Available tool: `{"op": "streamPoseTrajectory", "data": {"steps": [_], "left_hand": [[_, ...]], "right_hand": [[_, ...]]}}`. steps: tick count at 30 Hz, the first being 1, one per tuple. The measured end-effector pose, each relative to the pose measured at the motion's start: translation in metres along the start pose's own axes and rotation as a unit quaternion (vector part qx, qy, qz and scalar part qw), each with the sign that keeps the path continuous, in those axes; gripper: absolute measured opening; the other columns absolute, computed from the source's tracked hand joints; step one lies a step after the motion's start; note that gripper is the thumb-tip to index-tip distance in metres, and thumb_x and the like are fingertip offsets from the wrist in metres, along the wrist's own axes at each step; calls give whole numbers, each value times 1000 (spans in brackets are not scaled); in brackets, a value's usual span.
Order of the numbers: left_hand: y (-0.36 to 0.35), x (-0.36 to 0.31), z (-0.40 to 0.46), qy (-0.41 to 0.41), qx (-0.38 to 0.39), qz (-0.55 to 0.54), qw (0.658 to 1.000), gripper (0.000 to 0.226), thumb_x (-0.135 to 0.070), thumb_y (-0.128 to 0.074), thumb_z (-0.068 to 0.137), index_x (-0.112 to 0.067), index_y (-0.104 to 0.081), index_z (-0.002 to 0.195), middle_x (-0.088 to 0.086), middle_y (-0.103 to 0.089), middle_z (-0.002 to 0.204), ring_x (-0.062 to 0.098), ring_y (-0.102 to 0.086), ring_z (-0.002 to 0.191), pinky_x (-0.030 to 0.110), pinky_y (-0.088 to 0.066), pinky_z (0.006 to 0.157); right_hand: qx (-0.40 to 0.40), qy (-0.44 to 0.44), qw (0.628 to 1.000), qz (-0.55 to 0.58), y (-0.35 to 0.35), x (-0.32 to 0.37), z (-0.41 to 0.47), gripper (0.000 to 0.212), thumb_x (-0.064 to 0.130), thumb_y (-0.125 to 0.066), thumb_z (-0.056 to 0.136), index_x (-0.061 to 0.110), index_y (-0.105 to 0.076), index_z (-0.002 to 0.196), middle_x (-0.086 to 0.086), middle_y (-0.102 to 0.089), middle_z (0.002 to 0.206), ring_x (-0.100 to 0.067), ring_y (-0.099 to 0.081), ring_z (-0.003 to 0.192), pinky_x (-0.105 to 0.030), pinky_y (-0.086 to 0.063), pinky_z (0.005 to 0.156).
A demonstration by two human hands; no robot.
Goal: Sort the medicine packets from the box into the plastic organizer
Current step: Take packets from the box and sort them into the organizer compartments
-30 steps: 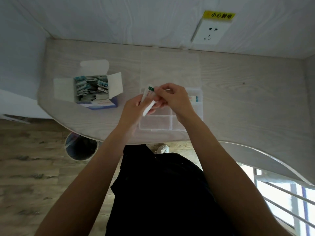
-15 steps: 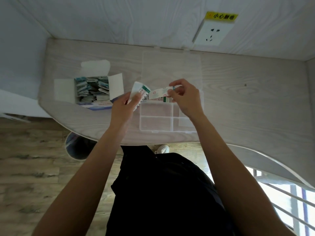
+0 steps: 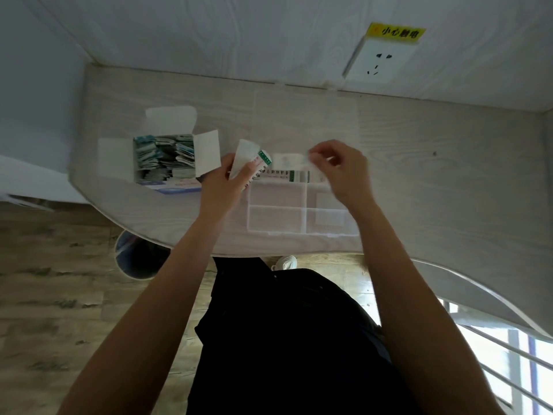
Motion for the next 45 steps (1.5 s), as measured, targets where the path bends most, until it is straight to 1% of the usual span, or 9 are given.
{"op": "streamPoseTrajectory", "data": {"steps": [6,12,18,22,28,33,37,41,45], "left_hand": [[-23,-5,5,-14,49,51,997,9,-32,-64,86,-23,-63,85,-9,-62,72,3,-54,64,23,-41,61],[-31,-7,3,-11,68,46,997,17,-32,-69,82,-22,-60,94,-6,-66,86,11,-62,80,30,-49,70],[-35,-7,1,10,75,11,997,28,-28,-74,78,-17,-58,98,3,-67,96,13,-65,84,25,-54,64],[-41,-17,-4,1,81,-5,997,28,-19,-73,79,-12,-55,100,-5,-63,86,5,-62,73,13,-51,53],[-38,-20,-5,17,92,-57,994,11,-21,-65,86,-18,-60,95,-5,-64,82,3,-63,71,25,-54,61],[-9,-36,-3,-92,-31,30,995,4,-12,-62,88,-16,-63,86,-14,-60,76,-12,-57,68,6,-42,65],[0,-59,-14,-264,-86,132,952,9,-17,-66,84,-17,-71,91,-3,-63,90,8,-59,84,18,-47,77],[-26,-67,-23,-409,-75,298,859,15,-23,-64,85,-12,-73,88,5,-67,85,20,-60,73,21,-43,67],[-41,-55,-14,-390,-19,340,856,17,-27,-62,86,-15,-72,91,5,-66,86,20,-59,68,29,-51,58]], "right_hand": [[-77,-81,991,-76,58,-59,-10,6,19,-63,86,23,-67,85,4,-69,87,-2,-55,70,-8,-36,63],[-54,-20,958,-282,38,-32,-4,11,26,-63,87,18,-70,88,-2,-61,97,-19,-54,93,-24,-33,71],[-52,-51,948,-310,33,-32,-3,12,26,-68,83,15,-62,86,6,-43,88,-8,-42,69,-20,-31,63],[-27,0,998,-58,17,2,-14,17,31,-67,84,16,-63,92,7,-60,86,-5,-53,63,-19,-47,64],[59,-92,971,212,-26,8,-17,21,8,-71,81,8,-60,99,-5,-67,75,-12,-63,52,-22,-53,53],[30,-101,986,127,-25,-3,-9,12,15,-71,82,16,-60,88,-7,-69,79,-11,-64,58,-21,-49,53],[-26,-115,989,87,-14,-14,-6,12,19,-71,81,20,-60,85,-2,-67,76,-8,-59,62,-16,-43,57],[-33,-109,991,70,-23,-8,-7,10,18,-70,79,22,-64,85,1,-67,73,-9,-61,67,-22,-48,60],[-19,-116,993,33,-32,-7,-4,9,15,-62,83,22,-66,87,1,-69,73,-4,-53,57,-20,-38,55]]}}
Point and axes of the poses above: each hand's wrist, its own z-axis towards the middle knuckle, its own y-axis out of the back of the hand, x = y × z, the point moved 9 cm from there along z, towards the middle knuckle
